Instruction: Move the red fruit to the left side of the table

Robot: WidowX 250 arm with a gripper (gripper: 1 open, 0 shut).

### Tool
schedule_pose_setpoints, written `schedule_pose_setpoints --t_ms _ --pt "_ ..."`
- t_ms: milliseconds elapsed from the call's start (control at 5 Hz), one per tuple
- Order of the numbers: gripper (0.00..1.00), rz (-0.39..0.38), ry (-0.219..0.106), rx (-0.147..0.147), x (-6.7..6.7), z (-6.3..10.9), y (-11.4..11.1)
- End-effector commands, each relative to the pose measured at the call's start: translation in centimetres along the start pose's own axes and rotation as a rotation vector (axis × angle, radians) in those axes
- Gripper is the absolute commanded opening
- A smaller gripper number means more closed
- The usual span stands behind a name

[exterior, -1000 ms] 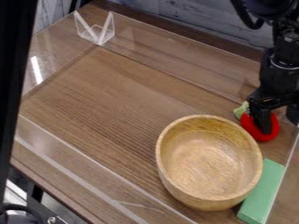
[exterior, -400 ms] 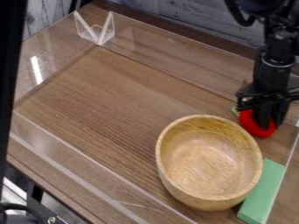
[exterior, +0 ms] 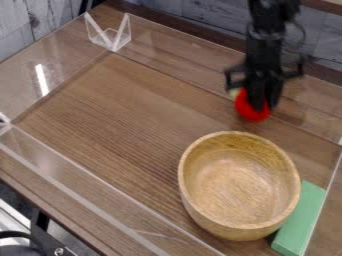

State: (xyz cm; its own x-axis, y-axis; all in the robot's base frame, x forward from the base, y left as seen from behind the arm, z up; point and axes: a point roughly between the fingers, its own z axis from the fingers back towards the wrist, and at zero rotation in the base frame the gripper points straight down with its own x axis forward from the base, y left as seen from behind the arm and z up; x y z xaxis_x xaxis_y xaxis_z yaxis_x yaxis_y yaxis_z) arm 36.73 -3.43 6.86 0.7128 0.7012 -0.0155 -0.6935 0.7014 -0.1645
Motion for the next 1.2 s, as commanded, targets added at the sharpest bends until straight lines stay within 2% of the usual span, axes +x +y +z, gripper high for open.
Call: schedule_pose_setpoints --t_ms 0,200,600,800,1000 --pt "0.0 0.015 -0.038 -0.081 1.6 3.5 0.6" --pt "0.0 0.02 -0.032 -0.111 2.1 4.0 1.1" --pt "0.0 0.18 -0.057 -0.167 2.9 9.4 2.0" --pt "0.0 0.23 -0.067 -0.184 2.8 10.3 2.4" --pt "0.0 0.279 -0.077 -0.188 2.7 10.6 3.1"
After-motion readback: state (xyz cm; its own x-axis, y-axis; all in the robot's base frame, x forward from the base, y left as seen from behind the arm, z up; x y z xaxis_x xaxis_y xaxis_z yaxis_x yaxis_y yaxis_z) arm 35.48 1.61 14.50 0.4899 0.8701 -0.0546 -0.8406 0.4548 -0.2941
